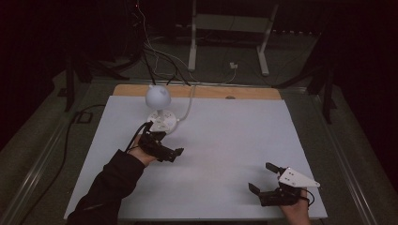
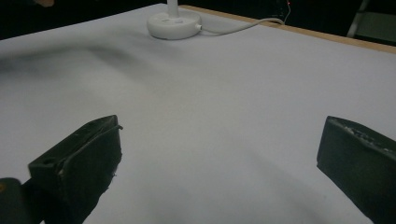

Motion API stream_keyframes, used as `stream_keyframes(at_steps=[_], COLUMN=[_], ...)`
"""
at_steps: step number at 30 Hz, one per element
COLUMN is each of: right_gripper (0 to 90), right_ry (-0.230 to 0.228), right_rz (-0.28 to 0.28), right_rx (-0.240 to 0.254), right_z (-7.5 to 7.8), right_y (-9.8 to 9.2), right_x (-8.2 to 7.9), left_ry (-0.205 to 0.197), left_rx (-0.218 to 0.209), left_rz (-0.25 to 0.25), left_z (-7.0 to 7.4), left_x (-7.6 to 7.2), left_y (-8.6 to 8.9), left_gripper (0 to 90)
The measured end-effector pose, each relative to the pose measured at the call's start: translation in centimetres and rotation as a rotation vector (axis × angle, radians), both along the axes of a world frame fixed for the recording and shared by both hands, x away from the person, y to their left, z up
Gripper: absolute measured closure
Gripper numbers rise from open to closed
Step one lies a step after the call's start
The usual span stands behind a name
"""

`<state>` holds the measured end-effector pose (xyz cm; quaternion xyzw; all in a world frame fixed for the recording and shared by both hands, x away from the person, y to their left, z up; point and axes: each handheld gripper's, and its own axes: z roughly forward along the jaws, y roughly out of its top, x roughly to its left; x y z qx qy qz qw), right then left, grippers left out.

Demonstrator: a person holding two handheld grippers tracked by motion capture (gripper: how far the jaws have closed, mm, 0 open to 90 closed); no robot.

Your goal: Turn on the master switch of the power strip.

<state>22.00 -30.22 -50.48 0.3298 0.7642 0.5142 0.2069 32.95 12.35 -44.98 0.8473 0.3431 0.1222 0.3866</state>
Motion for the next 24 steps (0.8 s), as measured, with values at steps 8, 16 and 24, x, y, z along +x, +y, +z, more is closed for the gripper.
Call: stream_keyframes(at_steps=[8, 16, 24], right_gripper=[0.0, 0.0, 0.0], right_ry=[0.0, 0.001, 0.005], right_rz=[-0.002, 0.0, -0.001], right_rx=[-0.002, -0.004, -0.004], right_z=[0.0, 0.0, -0.1], right_y=[0.0, 0.1, 0.1], right_x=[0.0, 0.0, 0.0], left_ry=[-0.017, -0.018, -0.028], left_rx=[-0.006, 0.012, 0.021], left_rz=[-0.016, -0.028, -0.048], left_z=[-0.2, -1.1, -2.1], left_x=[-1.9, -3.9, -5.8], left_y=[1.8, 3.1, 4.4], left_gripper=[0.3, 0.2, 0.3])
